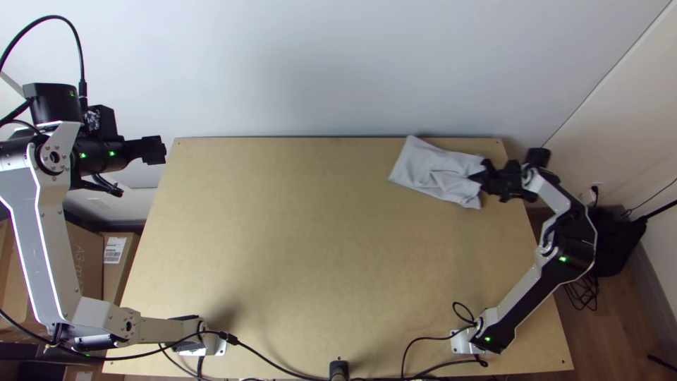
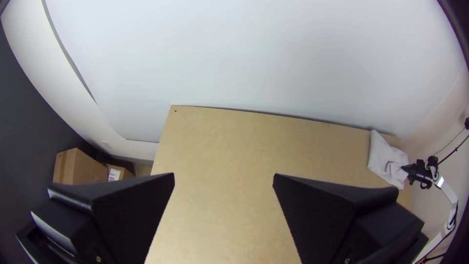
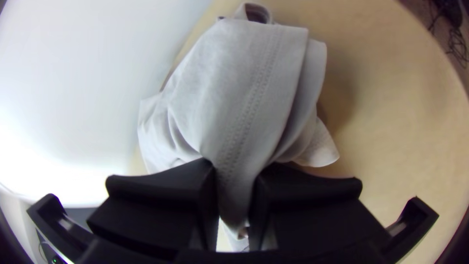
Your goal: Fold the t-shirt
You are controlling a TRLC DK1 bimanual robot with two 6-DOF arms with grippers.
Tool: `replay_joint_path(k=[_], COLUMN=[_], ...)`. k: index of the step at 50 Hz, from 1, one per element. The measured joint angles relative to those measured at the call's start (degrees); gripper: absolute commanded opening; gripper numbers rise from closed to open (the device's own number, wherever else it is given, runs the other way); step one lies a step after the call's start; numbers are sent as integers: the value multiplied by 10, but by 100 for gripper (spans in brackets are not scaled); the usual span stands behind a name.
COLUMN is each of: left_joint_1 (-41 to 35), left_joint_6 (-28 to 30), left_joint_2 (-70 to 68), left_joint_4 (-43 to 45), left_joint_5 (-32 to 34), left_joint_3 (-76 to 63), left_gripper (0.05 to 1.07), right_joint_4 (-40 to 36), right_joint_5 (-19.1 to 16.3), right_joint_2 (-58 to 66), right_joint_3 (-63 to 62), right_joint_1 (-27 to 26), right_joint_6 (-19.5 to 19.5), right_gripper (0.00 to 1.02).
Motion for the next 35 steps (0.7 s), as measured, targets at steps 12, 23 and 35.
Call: replay_joint_path(k=[12,23,35], left_joint_1=[-5,-14,-30], left_joint_6=[0,-3,-29], left_joint_2=[9,10,-11], left_joint_4=[0,9,93], left_joint_5=[2,2,2], left_joint_3=[0,1,3], left_gripper=[102,102,102], right_joint_4=[0,-1,67], right_joint_5=[0,48,138], right_joint_2=[23,-9,-235], right_joint_3=[37,39,46], right_joint_1=[-94,-106,-108], right_joint_6=[-33,-81,-167], right_gripper=[99,99,99])
